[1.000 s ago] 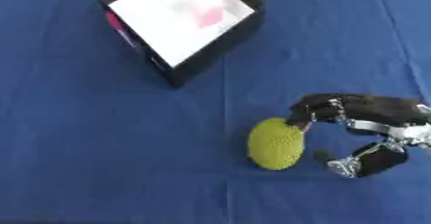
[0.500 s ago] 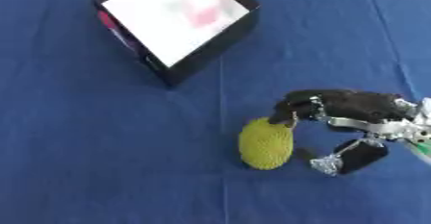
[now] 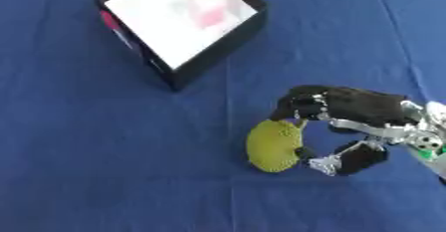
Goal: Pick up objects on the table and place them in the box.
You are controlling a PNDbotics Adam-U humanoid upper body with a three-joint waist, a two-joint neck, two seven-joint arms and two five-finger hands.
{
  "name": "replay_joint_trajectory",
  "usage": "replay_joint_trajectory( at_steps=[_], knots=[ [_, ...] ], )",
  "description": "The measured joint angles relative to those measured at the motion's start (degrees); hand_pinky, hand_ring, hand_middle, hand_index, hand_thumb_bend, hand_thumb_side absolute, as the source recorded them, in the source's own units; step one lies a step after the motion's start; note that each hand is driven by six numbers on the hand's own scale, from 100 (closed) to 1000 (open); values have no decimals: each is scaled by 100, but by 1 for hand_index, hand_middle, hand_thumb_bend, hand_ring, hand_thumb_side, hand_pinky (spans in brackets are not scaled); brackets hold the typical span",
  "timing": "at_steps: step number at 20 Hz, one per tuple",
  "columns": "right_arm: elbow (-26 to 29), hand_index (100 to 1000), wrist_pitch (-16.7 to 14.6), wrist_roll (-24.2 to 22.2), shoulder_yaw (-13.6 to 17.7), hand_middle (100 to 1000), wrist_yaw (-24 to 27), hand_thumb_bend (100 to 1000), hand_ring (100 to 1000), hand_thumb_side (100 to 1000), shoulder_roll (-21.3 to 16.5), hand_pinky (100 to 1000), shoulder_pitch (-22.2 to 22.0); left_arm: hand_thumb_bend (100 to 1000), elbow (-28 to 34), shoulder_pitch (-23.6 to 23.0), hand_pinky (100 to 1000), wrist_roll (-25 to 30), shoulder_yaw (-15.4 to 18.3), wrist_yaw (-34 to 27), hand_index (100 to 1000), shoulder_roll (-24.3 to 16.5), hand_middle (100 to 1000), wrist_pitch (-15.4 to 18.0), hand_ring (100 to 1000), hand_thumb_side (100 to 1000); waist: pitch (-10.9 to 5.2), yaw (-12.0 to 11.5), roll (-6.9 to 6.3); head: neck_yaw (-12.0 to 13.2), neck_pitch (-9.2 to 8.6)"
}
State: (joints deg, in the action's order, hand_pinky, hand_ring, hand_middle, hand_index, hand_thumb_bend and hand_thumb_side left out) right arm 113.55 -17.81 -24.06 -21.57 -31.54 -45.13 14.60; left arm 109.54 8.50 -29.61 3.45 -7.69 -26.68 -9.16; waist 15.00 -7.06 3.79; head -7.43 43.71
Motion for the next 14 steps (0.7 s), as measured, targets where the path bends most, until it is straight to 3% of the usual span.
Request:
replay_joint_trajectory(
  at_steps=[9,14],
  knots=[
    [0,938,-141,24,5,847,6,100,946,355,-1,1000,2,150,-2,-48,738,14,29,24,850,-1,753,14,756,831,-11,39,14,29,0],
    [0,951,-212,-200,4,856,109,100,956,341,-35,1000,-28,150,-2,-52,738,21,30,25,848,-1,748,22,755,833,-11,69,14,35,0]
  ],
)
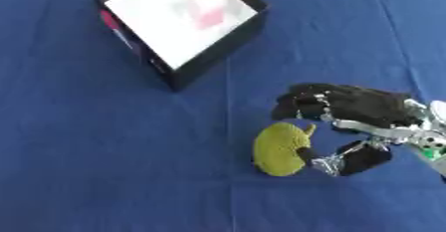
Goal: Pick up objects on the table and place them in the box.
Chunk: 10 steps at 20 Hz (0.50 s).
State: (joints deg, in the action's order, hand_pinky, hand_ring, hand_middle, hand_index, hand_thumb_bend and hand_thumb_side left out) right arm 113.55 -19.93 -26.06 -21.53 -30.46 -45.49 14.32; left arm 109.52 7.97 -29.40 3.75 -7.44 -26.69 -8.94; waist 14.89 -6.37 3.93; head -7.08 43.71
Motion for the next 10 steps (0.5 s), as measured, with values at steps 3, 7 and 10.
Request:
replay_joint_trajectory(
  at_steps=[3,7,10],
  knots=[
    [0,954,57,-230,-1,855,105,100,955,334,-20,1000,-46,150,-1,-4,739,10,2,0,847,0,746,11,755,834,0,-2,0,-7,0],
    [0,956,168,-461,-3,854,126,100,955,347,-11,1000,-21,148,-3,0,739,20,7,0,846,0,746,22,754,837,0,-37,0,-17,0],
    [0,957,242,-577,-32,853,19,100,954,353,37,1000,-6,149,-4,6,739,21,16,-1,844,1,745,25,754,835,1,-55,0,-41,0]
  ],
)
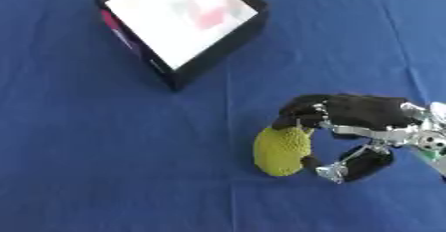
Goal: Pick up objects on the table and place them in the box.
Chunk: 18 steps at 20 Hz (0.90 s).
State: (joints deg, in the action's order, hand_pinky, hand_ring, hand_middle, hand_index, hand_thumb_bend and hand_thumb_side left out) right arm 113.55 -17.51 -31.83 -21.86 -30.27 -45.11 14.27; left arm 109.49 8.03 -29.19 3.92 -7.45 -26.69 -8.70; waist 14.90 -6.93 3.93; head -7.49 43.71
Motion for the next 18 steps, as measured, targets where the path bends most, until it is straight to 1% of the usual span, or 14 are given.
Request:
replay_joint_trajectory(
  at_steps=[6,7,8,9,10,11,16,18],
  knots=[
    [0,957,77,-84,-44,853,-143,100,954,353,14,1000,10,149,0,2,739,-8,15,0,844,0,745,9,754,835,1,-16,0,-25,0],
    [0,955,82,-87,-43,847,-155,128,947,404,18,1000,15,146,0,2,739,-10,15,0,838,1,741,11,750,839,2,-17,0,-28,0],
    [0,955,99,-93,-40,847,-181,128,947,404,44,1000,38,146,0,3,739,-11,15,-1,838,4,741,12,750,839,5,-19,0,-35,0],
    [0,958,134,-98,-39,847,-221,129,944,437,83,1000,63,146,-1,5,739,-11,15,-2,836,7,740,12,749,839,6,-27,0,-47,0],
    [0,958,183,-105,-40,847,-281,129,944,437,133,1000,100,146,-2,6,739,-12,15,-5,836,8,740,12,749,839,6,-35,0,-60,0],
    [0,960,227,-116,-45,847,-347,135,943,462,174,1000,132,147,-3,8,739,-13,15,-8,835,11,739,13,748,838,7,-47,0,-70,0],
    [0,963,375,-314,-198,846,-732,172,940,472,311,1000,189,150,-4,17,738,-19,15,-10,831,54,734,20,745,835,7,-74,0,-105,0],
    [0,963,407,-439,-245,844,-834,160,937,455,352,1000,193,150,-4,21,739,-26,15,-10,830,54,733,29,745,836,7,-87,0,-118,0]
  ],
)
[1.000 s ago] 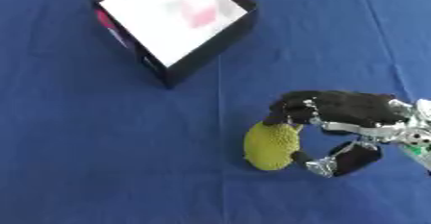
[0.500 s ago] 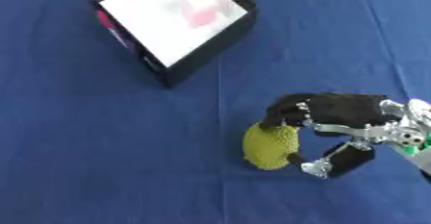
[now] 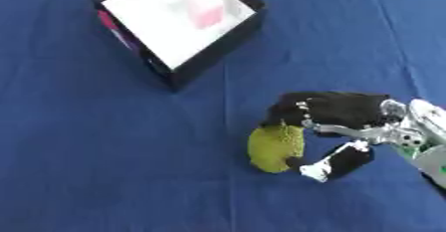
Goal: Pick up objects on the table and place them in the box.
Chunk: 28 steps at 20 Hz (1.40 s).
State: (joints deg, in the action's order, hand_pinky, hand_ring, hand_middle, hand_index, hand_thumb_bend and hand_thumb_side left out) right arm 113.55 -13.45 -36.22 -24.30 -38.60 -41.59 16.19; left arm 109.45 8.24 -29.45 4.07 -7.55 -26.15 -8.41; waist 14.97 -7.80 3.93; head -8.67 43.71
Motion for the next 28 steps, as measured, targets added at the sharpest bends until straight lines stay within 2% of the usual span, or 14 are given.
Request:
replay_joint_trajectory(
  at_steps=[2,6,11,13,16,17,22,23,28],
  knots=[
    [0,960,37,-134,-10,837,-29,120,931,434,18,1000,23,151,0,1,739,-1,0,-1,829,1,733,4,745,837,3,-1,0,-4,0],
    [0,958,117,-293,29,820,-45,106,926,430,102,1000,60,152,0,1,739,6,0,-6,827,15,731,23,744,837,20,-6,0,-7,0],
    [0,956,150,-460,21,790,-120,141,918,493,107,993,123,151,1,6,739,10,0,-23,823,49,726,37,743,835,28,-11,0,-26,0],
    [1,952,168,-489,21,781,-180,203,906,509,107,980,160,151,1,7,739,9,0,-24,822,49,725,37,743,835,28,-10,0,-27,0],
    [1,943,185,-454,30,764,-337,228,883,513,108,968,177,150,5,7,739,8,0,-24,822,50,725,38,743,834,44,-8,-2,-27,0],
    [1,931,184,-429,30,743,-402,264,852,523,111,952,177,150,6,7,739,8,0,-24,821,50,724,38,742,833,51,-8,-2,-27,0],
    [1,926,149,-264,20,733,-696,269,840,524,169,946,177,150,8,9,739,-3,0,-24,821,52,724,50,742,832,64,-12,-2,-27,0],
    [1,860,144,-245,14,618,-726,353,744,554,172,870,176,151,8,10,739,-5,0,-24,817,52,720,51,740,827,64,-12,-2,-27,0],
    [1,830,127,-37,22,581,-992,331,694,563,206,822,247,152,11,17,739,-28,1,-13,812,76,714,74,738,823,98,-43,-3,-33,1]
  ],
)
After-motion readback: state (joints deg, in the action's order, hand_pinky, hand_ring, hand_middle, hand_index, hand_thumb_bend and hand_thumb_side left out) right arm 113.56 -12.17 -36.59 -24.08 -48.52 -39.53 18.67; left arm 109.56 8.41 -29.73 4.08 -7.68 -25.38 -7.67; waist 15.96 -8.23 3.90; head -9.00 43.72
